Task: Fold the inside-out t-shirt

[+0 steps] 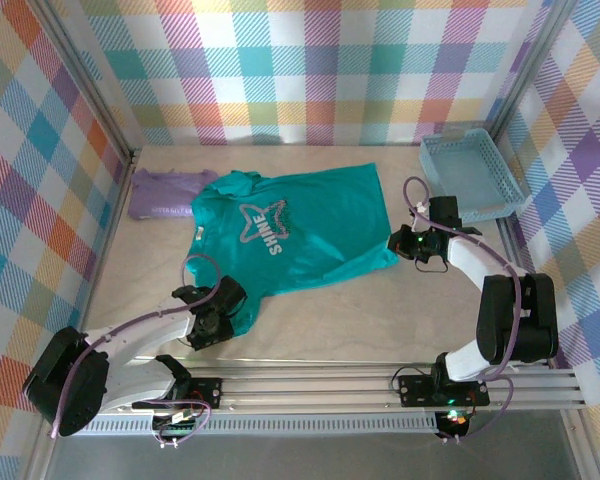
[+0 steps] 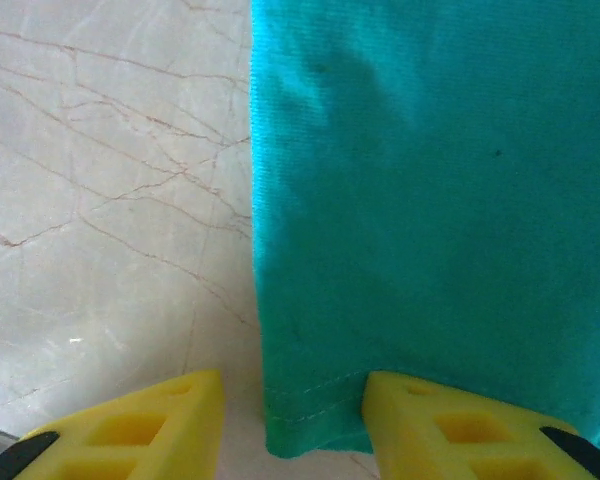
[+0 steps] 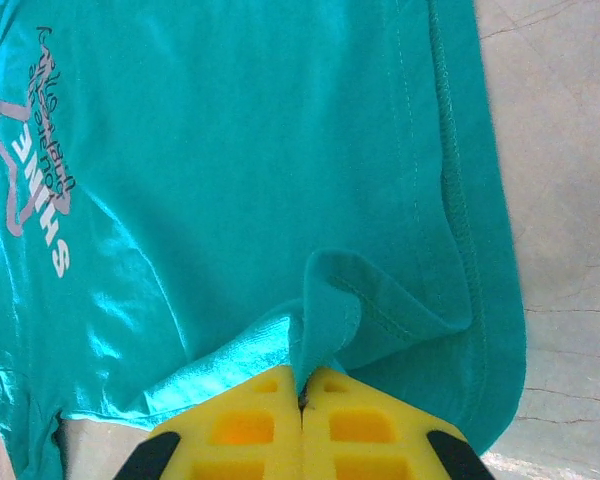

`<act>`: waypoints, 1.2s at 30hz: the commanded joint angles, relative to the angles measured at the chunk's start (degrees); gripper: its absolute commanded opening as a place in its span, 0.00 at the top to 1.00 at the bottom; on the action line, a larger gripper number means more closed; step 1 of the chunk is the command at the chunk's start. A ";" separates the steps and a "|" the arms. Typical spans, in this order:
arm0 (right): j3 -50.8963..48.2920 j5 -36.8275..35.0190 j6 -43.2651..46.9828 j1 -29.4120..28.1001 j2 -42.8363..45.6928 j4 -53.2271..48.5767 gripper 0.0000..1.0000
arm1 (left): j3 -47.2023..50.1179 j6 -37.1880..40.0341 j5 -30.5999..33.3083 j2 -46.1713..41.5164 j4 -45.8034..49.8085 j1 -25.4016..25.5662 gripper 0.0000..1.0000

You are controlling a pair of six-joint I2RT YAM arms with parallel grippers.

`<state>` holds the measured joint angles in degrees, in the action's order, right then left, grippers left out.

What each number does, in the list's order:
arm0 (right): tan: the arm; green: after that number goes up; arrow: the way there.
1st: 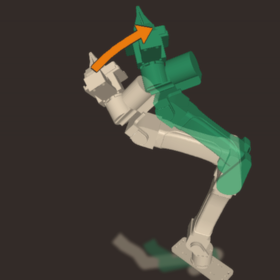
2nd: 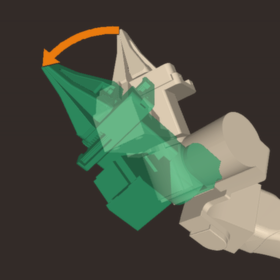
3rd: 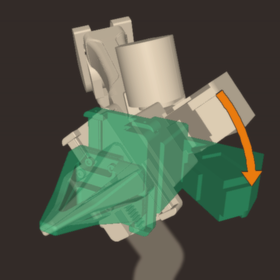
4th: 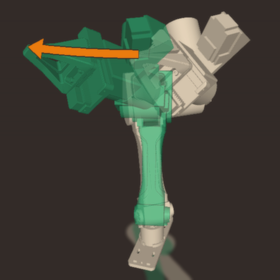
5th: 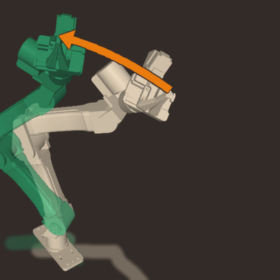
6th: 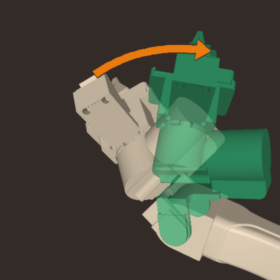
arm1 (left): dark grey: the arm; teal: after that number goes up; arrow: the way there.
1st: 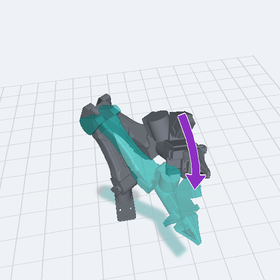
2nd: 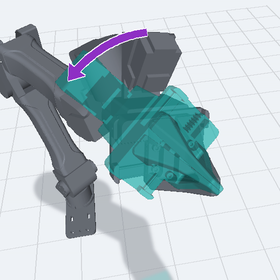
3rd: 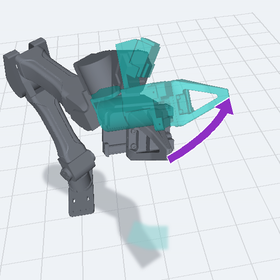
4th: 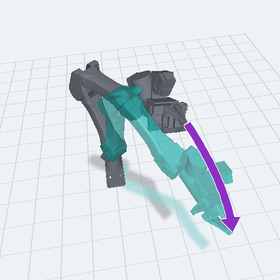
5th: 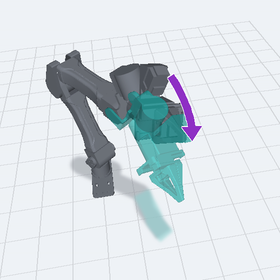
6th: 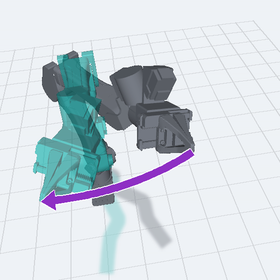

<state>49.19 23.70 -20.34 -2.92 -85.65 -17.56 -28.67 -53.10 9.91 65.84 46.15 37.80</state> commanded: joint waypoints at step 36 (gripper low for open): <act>29.84 -15.12 4.51 1.10 34.38 -8.31 1.00 | -67.57 41.03 29.70 -17.35 -6.49 -4.01 1.00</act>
<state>74.17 12.21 -18.39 -2.17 -53.91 -21.10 -88.51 -21.50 35.51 47.33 36.62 34.30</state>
